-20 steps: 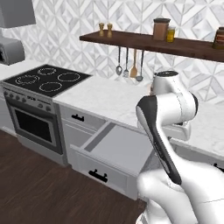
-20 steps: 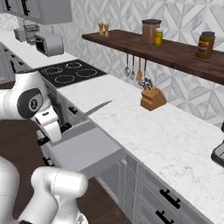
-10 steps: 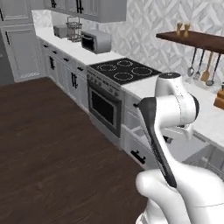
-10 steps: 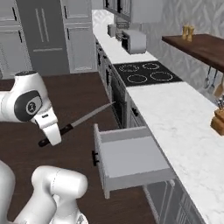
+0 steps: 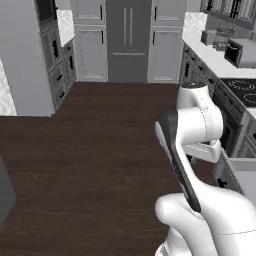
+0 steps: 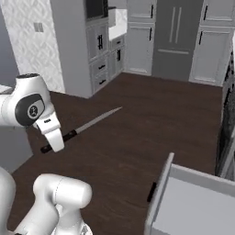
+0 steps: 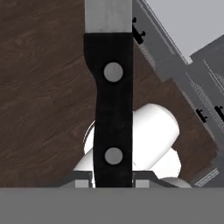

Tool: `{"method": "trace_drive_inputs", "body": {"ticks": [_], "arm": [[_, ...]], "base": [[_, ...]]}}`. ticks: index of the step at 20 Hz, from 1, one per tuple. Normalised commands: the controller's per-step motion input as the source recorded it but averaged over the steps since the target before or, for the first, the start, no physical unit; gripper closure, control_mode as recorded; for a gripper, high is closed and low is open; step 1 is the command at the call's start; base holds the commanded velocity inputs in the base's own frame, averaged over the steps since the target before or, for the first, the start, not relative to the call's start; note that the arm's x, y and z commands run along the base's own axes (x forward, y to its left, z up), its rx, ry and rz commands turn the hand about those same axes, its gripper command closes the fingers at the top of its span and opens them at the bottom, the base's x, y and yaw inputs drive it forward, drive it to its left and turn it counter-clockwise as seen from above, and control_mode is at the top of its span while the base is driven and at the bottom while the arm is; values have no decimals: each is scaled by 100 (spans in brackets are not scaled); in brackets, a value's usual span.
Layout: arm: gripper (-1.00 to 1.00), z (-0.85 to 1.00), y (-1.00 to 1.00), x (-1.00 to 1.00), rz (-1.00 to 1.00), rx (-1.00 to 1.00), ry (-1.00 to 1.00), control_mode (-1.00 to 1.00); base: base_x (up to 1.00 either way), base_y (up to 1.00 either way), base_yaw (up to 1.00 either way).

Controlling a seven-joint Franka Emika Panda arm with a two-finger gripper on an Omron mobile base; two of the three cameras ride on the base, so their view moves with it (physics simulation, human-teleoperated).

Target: Pick up the knife from the drawer and place it on the cutting board. Then place the meat from the plate to the cutting board.

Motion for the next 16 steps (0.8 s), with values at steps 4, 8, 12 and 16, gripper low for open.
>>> {"method": "trace_drive_inputs", "body": {"ticks": [4,8,12,16], "arm": [[100,0,0,0,0,0,0,100],[100,0,0,0,0,0,0,100],[100,0,0,0,0,0,0,100],[100,0,0,0,0,0,0,100]], "base": [[36,0,94],[39,0,93],[52,0,90],[85,-2,79]]}}
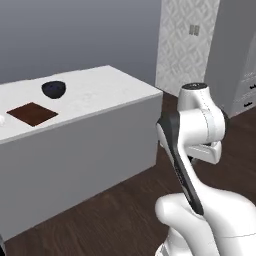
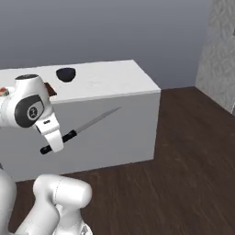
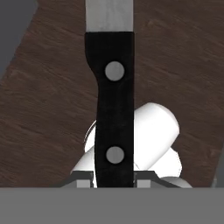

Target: Pick up the knife from the drawer and place it on the cutting board. Then place the meat from the plate to the cutting board.

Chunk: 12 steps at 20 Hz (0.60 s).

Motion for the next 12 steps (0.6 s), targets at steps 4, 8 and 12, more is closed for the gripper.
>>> {"method": "trace_drive_inputs", "body": {"ticks": [4,8,12], "arm": [[100,0,0,0,0,0,0,100],[100,0,0,0,0,0,0,100],[100,0,0,0,0,0,0,100]], "base": [[100,-5,65],[100,-6,52],[100,-4,49]]}}
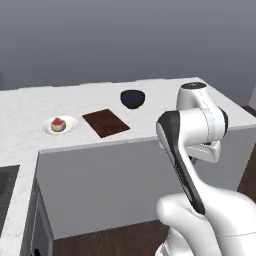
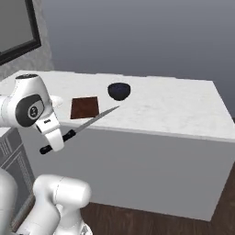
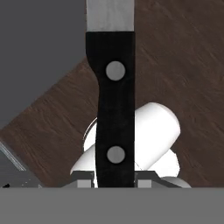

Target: Pick up the knife from the drawer and place it on the cutting board. Then place the meat from the plate to the cutting board.

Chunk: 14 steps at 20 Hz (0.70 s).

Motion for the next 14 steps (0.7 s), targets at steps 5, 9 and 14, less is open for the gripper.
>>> {"method": "trace_drive_inputs", "body": {"ticks": [5,9,14], "arm": [[100,0,0,0,0,0,0,100],[100,0,0,0,0,0,0,100],[100,0,0,0,0,0,0,100]], "base": [[100,0,30],[89,0,22],[4,0,4]]}}
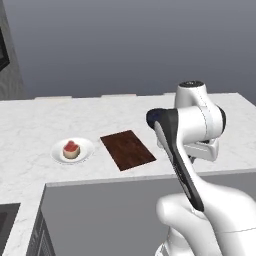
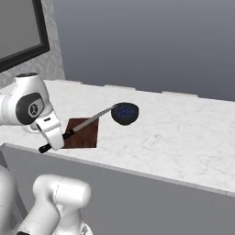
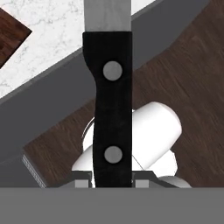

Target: Pick up the knife from the drawer and place it on the cutting board. Then place the meat from the plate to the cutting board.

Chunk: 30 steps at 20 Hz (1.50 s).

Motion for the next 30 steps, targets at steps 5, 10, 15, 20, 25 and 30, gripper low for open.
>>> {"method": "trace_drive_inputs", "body": {"ticks": [5,10,15,20,25,30], "arm": [[100,0,3,10,1,0,0,-100],[100,-11,16,64,29,0,-2,-100],[100,-22,4,98,60,0,-2,-100],[100,-54,9,100,45,0,15,-100],[100,-90,30,90,29,-3,23,-100],[100,-58,20,76,12,0,13,-100]], "base": [[13,8,0],[0,0,0],[0,0,0],[0,0,0],[0,0,0],[0,0,0]]}}
